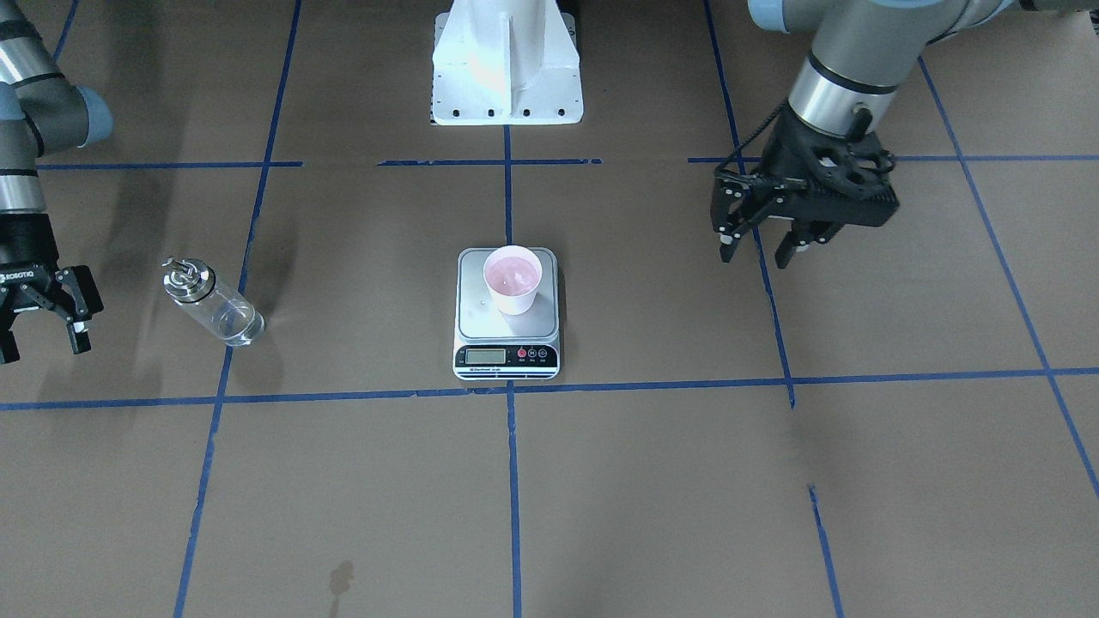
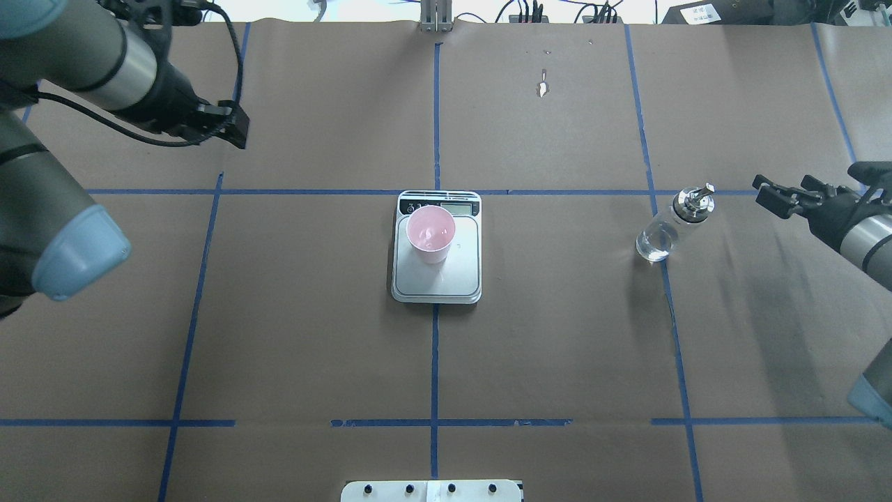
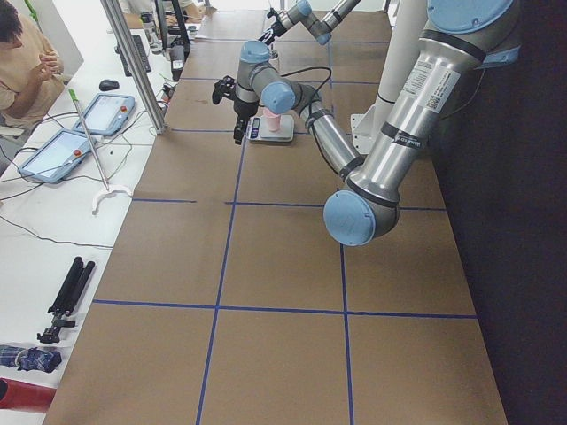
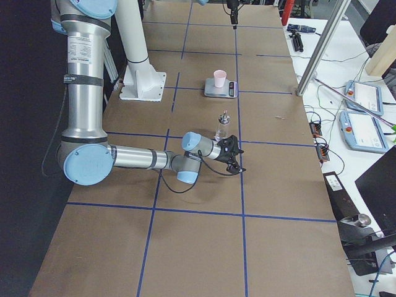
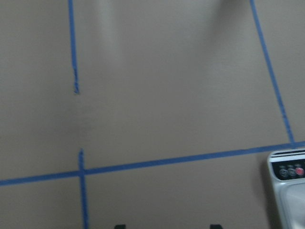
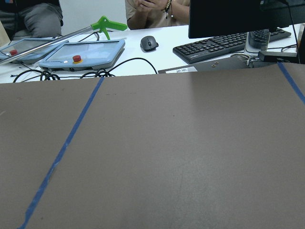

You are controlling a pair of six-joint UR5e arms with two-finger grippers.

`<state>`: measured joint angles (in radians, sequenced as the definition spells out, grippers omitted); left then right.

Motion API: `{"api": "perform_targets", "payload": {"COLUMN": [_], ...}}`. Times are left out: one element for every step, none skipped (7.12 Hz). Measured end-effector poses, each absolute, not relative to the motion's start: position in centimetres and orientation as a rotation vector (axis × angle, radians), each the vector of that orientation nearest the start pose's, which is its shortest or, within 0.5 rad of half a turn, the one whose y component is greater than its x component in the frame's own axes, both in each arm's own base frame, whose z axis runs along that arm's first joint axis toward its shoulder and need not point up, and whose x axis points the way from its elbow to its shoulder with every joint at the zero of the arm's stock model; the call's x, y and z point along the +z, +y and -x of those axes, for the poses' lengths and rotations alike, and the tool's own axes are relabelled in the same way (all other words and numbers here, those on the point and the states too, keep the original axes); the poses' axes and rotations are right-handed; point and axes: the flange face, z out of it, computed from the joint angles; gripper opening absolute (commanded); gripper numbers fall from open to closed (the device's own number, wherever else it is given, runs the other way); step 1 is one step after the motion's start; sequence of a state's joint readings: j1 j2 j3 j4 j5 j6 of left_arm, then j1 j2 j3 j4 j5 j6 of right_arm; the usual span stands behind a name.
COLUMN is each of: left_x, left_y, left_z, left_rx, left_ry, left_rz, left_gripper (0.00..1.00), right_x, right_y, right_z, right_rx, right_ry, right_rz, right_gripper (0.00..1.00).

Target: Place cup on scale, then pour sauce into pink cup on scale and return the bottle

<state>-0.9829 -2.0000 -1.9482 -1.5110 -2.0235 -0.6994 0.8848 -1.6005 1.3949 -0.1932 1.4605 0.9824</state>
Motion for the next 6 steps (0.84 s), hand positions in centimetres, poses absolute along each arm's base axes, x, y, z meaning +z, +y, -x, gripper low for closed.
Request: {"api": "perform_targets", "payload": {"left_x": [28.9, 31.0, 32.9, 35.1, 38.2, 41.2], "left_y": [-54.3, -55.2, -56.2, -57.3, -58.5, -59.7], "left_z": [-22.1, -19.2, -16.4, -13.3, -9.6, -6.0], "left_rx": [0.09, 0.107, 0.125, 0.151, 0.186, 0.215], "left_ry": [0.745, 0.719, 0.712, 0.71, 0.715, 0.726], "left_rz": [-0.341, -0.346, -0.339, -0.329, -0.32, -0.319], "left_gripper": [0.67, 0.67, 0.67, 0.67, 0.67, 0.7], "right_x": [61.1, 60.8, 60.4, 59.9, 59.9, 60.6], "right_y": [-50.4, -52.4, -54.4, -55.8, -56.1, -55.5], "right_z": [18.9, 16.6, 13.5, 10.0, 6.4, 3.8], "right_rx": [0.255, 0.2, 0.179, 0.174, 0.143, 0.076], "right_ry": [-0.775, -0.765, -0.798, -0.856, -0.902, -0.924], "right_rz": [-0.811, -0.745, -0.637, -0.509, -0.424, -0.396], "right_gripper": [1.0, 1.0, 1.0, 1.0, 1.0, 1.0]}}
